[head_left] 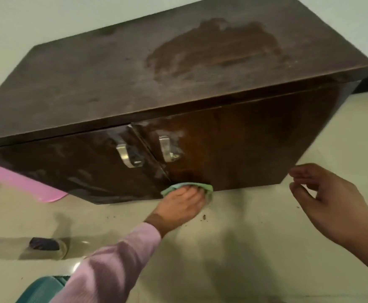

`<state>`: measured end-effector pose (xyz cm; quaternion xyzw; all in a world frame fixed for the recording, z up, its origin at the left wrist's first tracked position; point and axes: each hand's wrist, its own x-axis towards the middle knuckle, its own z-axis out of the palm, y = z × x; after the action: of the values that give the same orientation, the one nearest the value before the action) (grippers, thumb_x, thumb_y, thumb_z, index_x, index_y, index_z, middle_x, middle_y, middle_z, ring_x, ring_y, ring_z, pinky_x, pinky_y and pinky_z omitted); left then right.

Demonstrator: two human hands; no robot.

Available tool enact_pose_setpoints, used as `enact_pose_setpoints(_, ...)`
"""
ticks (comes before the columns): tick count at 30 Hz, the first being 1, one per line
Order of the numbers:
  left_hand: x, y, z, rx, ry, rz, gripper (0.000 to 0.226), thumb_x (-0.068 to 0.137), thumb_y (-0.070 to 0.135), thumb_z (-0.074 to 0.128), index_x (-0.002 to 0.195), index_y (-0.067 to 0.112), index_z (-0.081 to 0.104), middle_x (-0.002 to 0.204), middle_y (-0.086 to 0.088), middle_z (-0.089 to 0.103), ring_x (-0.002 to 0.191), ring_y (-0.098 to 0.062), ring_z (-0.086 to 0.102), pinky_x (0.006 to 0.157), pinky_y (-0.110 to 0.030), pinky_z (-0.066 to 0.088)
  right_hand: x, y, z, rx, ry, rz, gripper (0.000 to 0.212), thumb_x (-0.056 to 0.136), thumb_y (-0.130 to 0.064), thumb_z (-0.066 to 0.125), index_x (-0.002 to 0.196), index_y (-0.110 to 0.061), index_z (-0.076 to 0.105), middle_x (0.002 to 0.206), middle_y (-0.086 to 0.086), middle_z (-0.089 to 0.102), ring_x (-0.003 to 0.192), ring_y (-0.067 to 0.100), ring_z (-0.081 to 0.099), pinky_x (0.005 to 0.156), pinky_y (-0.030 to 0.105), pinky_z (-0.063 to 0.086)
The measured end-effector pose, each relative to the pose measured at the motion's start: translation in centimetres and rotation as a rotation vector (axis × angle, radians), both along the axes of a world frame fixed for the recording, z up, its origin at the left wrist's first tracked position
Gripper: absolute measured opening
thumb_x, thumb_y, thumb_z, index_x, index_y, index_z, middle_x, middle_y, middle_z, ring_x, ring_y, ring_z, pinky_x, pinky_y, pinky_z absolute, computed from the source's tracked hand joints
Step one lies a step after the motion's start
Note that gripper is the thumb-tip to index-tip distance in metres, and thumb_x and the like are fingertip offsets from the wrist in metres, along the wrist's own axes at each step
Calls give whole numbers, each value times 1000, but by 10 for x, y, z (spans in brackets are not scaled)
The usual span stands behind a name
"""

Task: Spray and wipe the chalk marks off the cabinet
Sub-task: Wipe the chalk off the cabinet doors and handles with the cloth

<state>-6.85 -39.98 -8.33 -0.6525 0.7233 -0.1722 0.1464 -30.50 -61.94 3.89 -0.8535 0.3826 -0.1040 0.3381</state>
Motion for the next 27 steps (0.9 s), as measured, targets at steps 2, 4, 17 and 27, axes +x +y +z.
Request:
enact_pose_setpoints(2, -11, -26, -9, 17, 25, -110, 33, 90, 19, 55, 120, 17, 68, 116, -3, 69, 105, -23, 64, 95, -34, 47, 0, 8, -1, 2, -37, -5, 25, 90, -17, 63, 114, -24, 65, 104, -7, 67, 86, 5, 57, 72, 15, 39)
enact_pose_setpoints(4, -16, -46, -11, -18, 35, -133, 28, 96, 14, 49, 115, 17, 69, 117, -3, 68, 104, -22, 62, 94, -33, 44, 1, 13, -3, 22, -79, -8, 27, 88, -19, 62, 110, -36, 62, 103, -8, 68, 88, 9, 61, 77, 27, 48)
enact_pose_setpoints(17, -23, 36, 15, -495, 292, 514, 36, 81, 20, 76, 114, 16, 63, 115, -7, 67, 98, -25, 62, 84, -37, 55, 5, -4, -65, 164, 16, -63, 71, 62, -94, 40, 113, -49, 58, 104, -30, 65, 95, 8, 67, 86, 37, 49)
enact_pose_setpoints(27, -18, 4, 31, -694, 742, 826, 25, 73, 24, 52, 98, 21, 50, 97, -1, 52, 73, -21, 64, 47, -22, 52, 25, 25, -39, 246, 16, 21, 53, 67, -29, 83, 99, -64, 59, 100, -35, 65, 92, 7, 71, 83, 11, 46)
